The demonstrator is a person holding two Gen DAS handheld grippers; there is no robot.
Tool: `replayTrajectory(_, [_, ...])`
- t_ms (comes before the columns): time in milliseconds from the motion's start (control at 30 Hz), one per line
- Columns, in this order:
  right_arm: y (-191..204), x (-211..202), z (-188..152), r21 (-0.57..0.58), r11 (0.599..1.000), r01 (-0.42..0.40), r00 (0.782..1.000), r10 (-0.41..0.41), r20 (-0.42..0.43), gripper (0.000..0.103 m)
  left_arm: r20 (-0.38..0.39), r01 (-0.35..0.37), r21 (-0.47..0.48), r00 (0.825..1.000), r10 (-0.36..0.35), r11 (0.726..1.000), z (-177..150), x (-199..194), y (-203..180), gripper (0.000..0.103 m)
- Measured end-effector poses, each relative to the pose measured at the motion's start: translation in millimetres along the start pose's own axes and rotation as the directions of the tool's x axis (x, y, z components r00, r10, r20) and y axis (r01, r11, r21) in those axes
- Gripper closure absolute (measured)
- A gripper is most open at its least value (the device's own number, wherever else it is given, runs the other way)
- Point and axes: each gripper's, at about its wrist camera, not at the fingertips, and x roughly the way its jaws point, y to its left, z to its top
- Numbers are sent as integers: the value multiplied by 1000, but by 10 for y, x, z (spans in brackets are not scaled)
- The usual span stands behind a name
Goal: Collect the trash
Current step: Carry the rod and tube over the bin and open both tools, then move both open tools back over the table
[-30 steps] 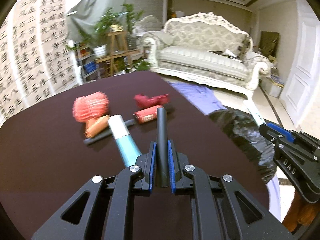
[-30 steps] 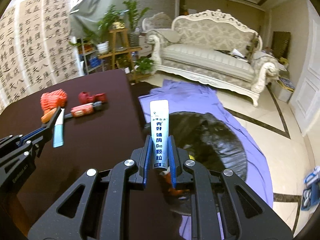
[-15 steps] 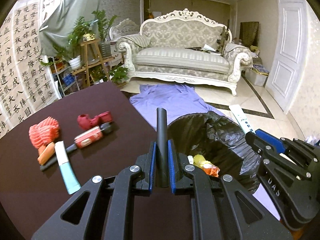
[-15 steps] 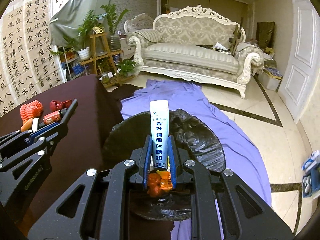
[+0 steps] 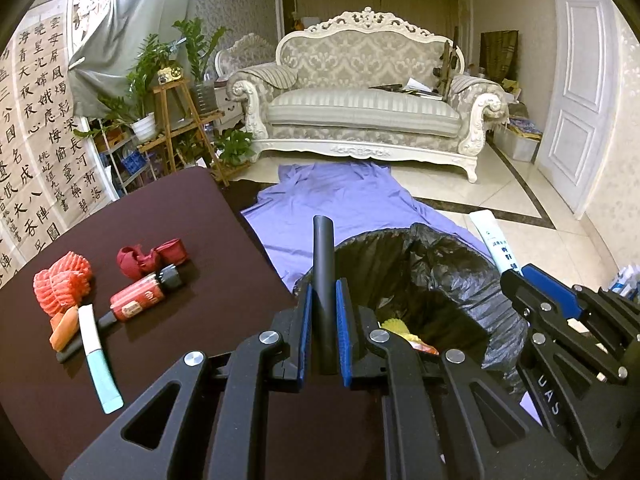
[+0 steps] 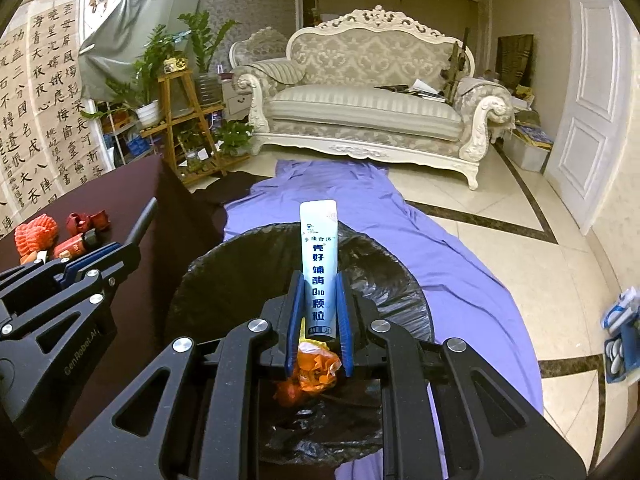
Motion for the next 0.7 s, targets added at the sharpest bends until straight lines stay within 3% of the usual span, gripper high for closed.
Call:
replayTrajectory(267, [-34,120,-9,22,999,27,1000,-26,-5,84,-17,-8,9,1000,8,1000,26,133,-13,89])
replayTrajectory(300, [-46,125,-8,26,999,27,1000,-26,-7,82,-22,-11,11,1000,11,1000,40,163,-20,85])
replayTrajectory(333, [-50,131,-9,28,999,29,1000,-29,-7,74,-27,-17,10,999,17,1000,47,191,-21,81])
replayTrajectory(400, [-61,127,-10,30,999,43,999,-43,0,66,-35,-22,2,999,22,1000,45,218,-1,64])
replayTrajectory(500, [-63,109,-5,28,998,55,998,-55,4,62,-35,-25,-9,999,25,1000,39,218,71,55])
replayTrajectory(700, [-41,53,13,28,997,67,998,-67,11,44,-30,-60,-34,998,59,998,15,150,239,41])
